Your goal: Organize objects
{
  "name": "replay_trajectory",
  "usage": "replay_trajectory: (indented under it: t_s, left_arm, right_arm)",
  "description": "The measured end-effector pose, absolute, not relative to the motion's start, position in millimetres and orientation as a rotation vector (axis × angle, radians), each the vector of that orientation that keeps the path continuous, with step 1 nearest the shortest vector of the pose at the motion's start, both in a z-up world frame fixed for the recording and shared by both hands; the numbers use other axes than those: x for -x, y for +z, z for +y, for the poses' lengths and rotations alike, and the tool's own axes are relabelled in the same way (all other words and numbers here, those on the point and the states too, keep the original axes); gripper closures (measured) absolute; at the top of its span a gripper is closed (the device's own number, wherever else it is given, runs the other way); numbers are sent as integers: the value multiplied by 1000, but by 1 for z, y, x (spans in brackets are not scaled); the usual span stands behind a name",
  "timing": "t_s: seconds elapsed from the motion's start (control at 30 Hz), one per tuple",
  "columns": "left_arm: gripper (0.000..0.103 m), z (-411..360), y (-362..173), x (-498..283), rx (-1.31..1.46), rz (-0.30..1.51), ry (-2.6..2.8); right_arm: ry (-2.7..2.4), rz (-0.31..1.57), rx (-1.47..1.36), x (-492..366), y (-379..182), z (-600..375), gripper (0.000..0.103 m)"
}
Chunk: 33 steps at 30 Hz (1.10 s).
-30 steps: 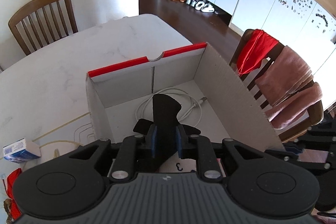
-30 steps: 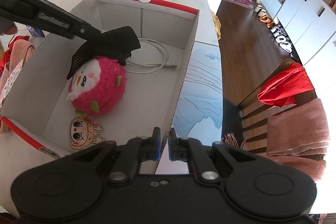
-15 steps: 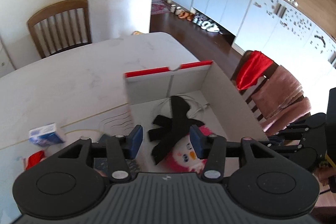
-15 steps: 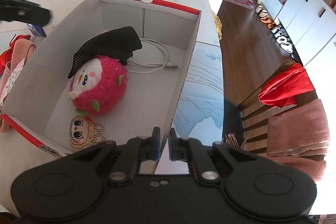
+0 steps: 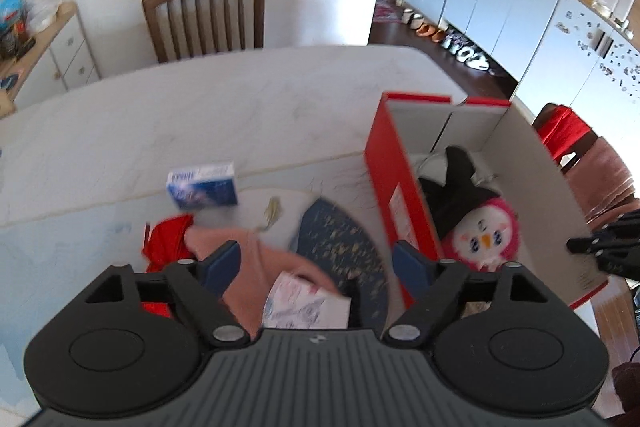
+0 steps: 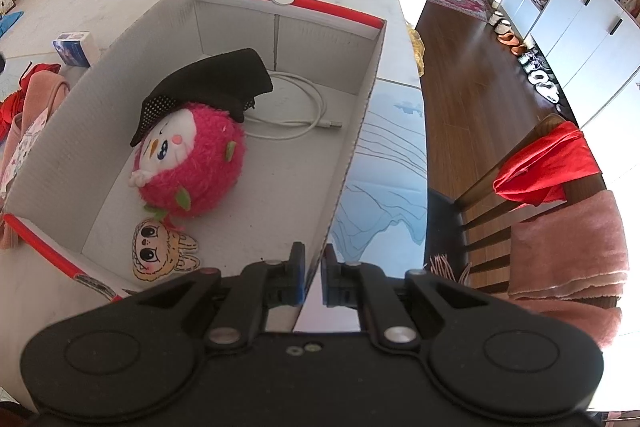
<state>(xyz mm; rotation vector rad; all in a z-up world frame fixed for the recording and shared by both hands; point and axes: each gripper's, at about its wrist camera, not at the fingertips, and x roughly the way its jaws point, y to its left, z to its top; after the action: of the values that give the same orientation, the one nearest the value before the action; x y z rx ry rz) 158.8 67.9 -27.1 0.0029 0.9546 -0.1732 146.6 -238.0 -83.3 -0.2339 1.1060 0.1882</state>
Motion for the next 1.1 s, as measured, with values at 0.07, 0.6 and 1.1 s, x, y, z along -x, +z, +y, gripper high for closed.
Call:
replay_trajectory:
  t_s: [0.07,0.6,1.1]
  left_arm:
    - [17,72,-37,-156,15,977,-171]
    - [0,77,-118,-139,50,1116,-170]
    - [17,86,-136,-132,103,1133,-149]
  right_arm:
    - [188,1107,234,-147,-83,-238,96]
    - [188,1106,236,-146,-84,-238,96]
    - [188,1106,238,-146,-84,-239,96]
